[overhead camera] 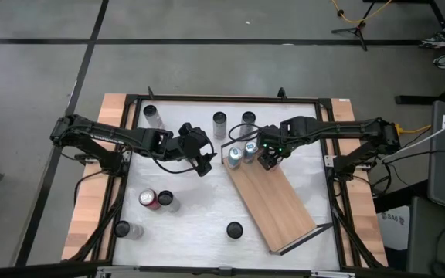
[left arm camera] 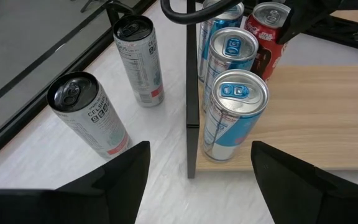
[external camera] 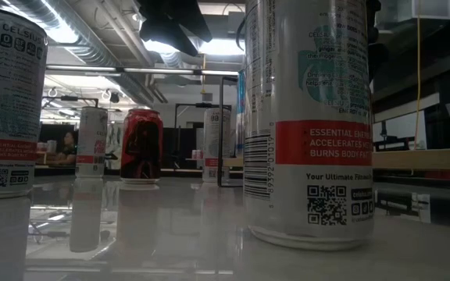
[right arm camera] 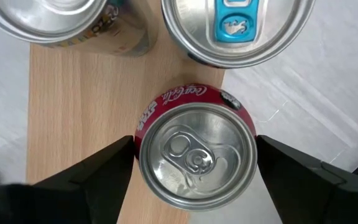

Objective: Place canned beverage on shelf
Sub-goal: Put the red soda can on the shelf

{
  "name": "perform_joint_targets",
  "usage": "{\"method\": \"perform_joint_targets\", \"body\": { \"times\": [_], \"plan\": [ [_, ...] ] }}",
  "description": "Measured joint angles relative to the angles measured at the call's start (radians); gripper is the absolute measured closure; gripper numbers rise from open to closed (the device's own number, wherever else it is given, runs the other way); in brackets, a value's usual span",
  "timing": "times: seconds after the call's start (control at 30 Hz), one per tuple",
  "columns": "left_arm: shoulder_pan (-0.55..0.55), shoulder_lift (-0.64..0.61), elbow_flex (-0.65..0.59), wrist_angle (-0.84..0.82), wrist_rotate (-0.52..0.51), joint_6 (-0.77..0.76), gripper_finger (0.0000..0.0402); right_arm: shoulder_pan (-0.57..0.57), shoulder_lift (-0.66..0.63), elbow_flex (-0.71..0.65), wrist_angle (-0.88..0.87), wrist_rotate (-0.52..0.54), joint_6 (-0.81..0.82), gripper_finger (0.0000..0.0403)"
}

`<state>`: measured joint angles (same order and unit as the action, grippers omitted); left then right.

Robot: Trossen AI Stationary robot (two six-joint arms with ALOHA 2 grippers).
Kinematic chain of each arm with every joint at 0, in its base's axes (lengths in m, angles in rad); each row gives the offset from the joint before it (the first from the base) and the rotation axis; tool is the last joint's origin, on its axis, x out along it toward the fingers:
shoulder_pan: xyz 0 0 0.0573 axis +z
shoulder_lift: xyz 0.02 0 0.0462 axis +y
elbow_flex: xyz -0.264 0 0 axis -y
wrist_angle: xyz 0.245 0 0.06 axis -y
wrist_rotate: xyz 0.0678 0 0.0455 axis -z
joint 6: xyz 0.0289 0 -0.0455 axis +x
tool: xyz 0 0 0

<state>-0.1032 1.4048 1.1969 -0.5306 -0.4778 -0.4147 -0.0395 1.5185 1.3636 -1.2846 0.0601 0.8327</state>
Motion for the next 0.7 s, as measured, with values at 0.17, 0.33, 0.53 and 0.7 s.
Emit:
{"method": "perform_joint_targets", "body": {
  "times": [0.17, 0.33, 0.53, 0.7],
  "plan": [
    [0.000, 0.000, 0.000, 0.000, 0.000, 0.000, 0.0130, 0.000, 0.000, 0.000, 0.000, 0.000, 0.000, 0.0081],
    [0.000, 0.000, 0.000, 0.000, 0.000, 0.000, 0.0130, 0.000, 0.000, 0.000, 0.000, 0.000, -0.002, 0.0081],
    [0.000, 0.000, 0.000, 0.000, 0.000, 0.000, 0.0130, 0.000, 0.000, 0.000, 0.002, 0.000, -0.034, 0.0081],
    [0.000, 0.000, 0.000, 0.000, 0.000, 0.000, 0.0130, 0.000, 0.000, -0.001, 0.006, 0.000, -0.037, 0.0081]
  ]
}}
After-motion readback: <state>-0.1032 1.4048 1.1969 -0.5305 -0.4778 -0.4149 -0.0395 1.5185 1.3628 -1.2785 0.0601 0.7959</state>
